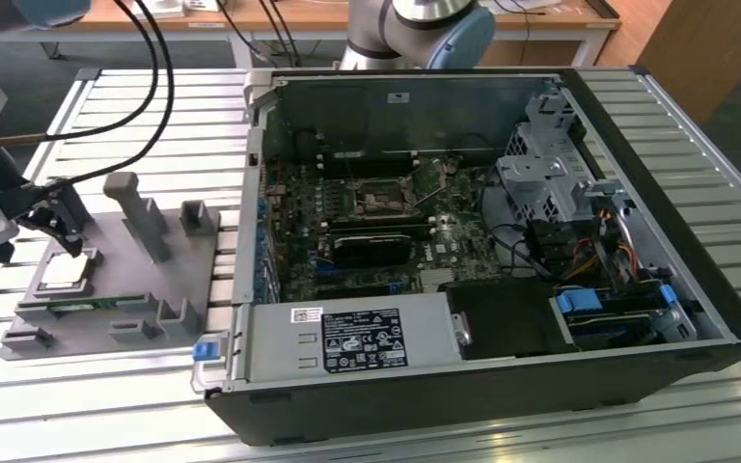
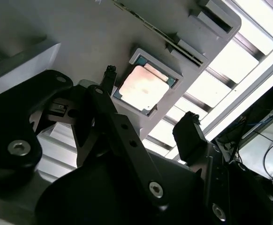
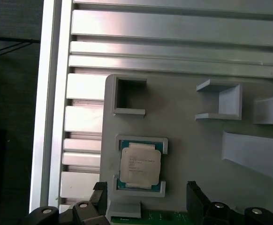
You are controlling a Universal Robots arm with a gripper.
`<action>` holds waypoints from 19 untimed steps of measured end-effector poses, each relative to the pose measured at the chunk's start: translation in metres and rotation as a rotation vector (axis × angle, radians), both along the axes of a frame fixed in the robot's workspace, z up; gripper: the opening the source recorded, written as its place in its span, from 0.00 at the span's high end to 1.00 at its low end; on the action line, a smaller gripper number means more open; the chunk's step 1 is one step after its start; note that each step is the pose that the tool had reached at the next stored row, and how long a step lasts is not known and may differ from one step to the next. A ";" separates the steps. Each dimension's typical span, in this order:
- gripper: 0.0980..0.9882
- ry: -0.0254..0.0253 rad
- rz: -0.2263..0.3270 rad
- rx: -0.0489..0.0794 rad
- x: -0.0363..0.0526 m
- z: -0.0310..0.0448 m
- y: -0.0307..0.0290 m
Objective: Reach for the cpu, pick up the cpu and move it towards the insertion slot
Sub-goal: 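Pick up the cpu and move it towards the insertion slot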
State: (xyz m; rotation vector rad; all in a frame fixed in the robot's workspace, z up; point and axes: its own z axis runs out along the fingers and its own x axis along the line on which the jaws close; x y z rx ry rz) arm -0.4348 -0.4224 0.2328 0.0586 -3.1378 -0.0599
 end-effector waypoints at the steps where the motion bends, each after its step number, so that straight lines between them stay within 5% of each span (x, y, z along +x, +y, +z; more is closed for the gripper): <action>1: 0.25 0.0000 0.000 0.000 -0.0001 -0.0018 0.0006; 19: 0.25 -0.0010 0.000 -0.001 -0.0033 -0.0340 0.0063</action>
